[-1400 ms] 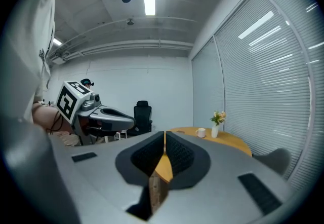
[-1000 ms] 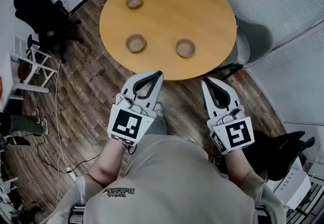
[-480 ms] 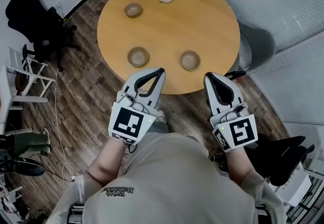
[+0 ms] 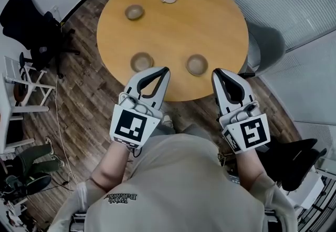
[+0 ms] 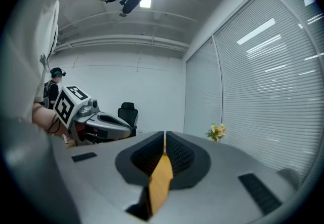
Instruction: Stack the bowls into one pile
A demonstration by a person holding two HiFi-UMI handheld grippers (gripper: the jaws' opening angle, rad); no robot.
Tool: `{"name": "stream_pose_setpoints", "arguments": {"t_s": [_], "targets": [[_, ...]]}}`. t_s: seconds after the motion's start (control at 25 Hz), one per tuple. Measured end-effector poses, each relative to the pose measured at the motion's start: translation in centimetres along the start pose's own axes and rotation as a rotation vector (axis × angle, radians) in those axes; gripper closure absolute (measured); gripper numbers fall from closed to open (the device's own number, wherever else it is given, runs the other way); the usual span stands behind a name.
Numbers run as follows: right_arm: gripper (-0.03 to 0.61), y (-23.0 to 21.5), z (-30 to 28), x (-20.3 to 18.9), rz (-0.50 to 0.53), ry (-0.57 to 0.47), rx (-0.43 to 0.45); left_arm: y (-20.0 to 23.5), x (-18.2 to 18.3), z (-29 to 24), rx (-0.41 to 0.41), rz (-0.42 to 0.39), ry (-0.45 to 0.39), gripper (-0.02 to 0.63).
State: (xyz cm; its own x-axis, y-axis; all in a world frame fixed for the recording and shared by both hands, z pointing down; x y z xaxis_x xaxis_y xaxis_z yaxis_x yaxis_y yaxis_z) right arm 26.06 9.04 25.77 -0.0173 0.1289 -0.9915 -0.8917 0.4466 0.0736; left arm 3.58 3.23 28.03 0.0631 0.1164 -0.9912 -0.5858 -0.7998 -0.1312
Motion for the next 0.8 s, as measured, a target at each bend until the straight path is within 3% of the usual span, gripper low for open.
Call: {"name": "stream_pose_setpoints", "arguments": {"t_s": [0.56, 0.8], "targets": [[0.545, -4.5, -0.2, -0.2, 0.01, 0.019, 0.039, -2.2, 0.1, -2.6, 0.066, -0.012, 0.056, 0.595], [0.545, -6.5, -0.4, -1.4, -0.004, 0.021, 0.056, -2.4, -0.3, -4.1, 0.053, -0.036, 0.061, 0.595]]}}
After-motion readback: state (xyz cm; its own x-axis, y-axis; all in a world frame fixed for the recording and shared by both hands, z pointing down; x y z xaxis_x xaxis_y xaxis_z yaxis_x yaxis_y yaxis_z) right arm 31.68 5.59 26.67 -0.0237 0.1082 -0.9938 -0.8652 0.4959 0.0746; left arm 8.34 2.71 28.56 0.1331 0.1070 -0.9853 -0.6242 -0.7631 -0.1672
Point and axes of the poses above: the fingertips, and each gripper's own axes: z backward along the fingers, y to its left, x out of its top, the point moved 10 cm from there along z, backward along the fingers, and after that the axes turned 13 degrees about -y, right-handed, at the moved point
